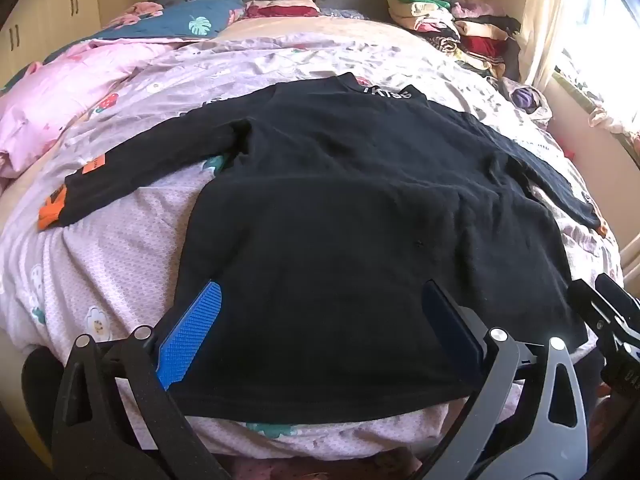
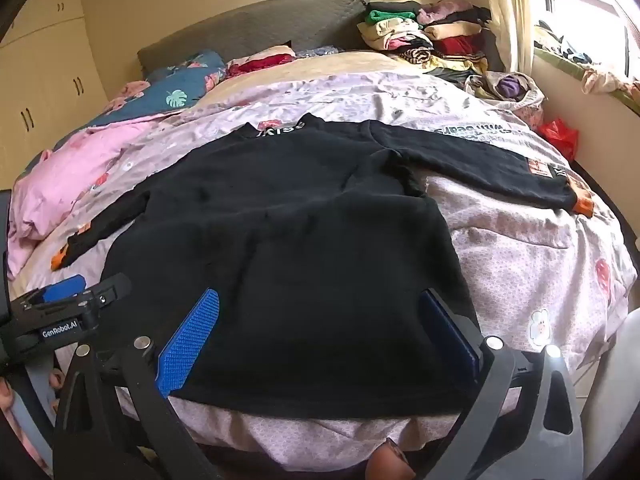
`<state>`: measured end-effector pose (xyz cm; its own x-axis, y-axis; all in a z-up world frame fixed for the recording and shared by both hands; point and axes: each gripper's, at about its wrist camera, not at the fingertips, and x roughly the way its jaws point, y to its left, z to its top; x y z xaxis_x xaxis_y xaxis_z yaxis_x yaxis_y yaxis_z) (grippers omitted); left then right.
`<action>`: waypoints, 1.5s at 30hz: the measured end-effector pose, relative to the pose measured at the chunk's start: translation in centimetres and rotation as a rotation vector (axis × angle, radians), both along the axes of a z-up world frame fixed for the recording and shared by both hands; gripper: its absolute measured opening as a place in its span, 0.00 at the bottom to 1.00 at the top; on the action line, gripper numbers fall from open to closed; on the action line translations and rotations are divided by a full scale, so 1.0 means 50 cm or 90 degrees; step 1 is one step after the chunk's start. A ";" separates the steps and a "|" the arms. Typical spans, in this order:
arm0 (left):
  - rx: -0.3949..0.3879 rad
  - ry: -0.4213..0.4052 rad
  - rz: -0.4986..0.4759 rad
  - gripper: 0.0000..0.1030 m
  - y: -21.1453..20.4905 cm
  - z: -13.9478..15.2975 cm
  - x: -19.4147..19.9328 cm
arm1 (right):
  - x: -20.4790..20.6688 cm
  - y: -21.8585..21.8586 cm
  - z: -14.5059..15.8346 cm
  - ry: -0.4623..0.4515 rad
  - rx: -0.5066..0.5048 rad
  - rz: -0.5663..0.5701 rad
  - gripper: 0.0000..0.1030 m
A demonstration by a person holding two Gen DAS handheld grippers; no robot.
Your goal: Fold small clothes
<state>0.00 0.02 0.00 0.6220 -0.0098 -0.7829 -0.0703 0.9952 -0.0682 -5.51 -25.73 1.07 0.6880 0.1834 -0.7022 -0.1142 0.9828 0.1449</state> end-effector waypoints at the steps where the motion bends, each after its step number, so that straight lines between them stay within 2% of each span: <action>1: 0.001 0.001 0.000 0.91 0.000 0.000 0.000 | 0.000 -0.001 0.000 0.001 0.001 -0.002 0.96; 14: -0.007 0.003 0.002 0.91 0.007 0.004 -0.003 | -0.013 0.022 0.006 -0.013 -0.027 0.016 0.96; 45: -0.012 0.001 0.002 0.91 0.014 0.010 -0.006 | -0.022 0.028 0.014 -0.025 -0.036 0.018 0.96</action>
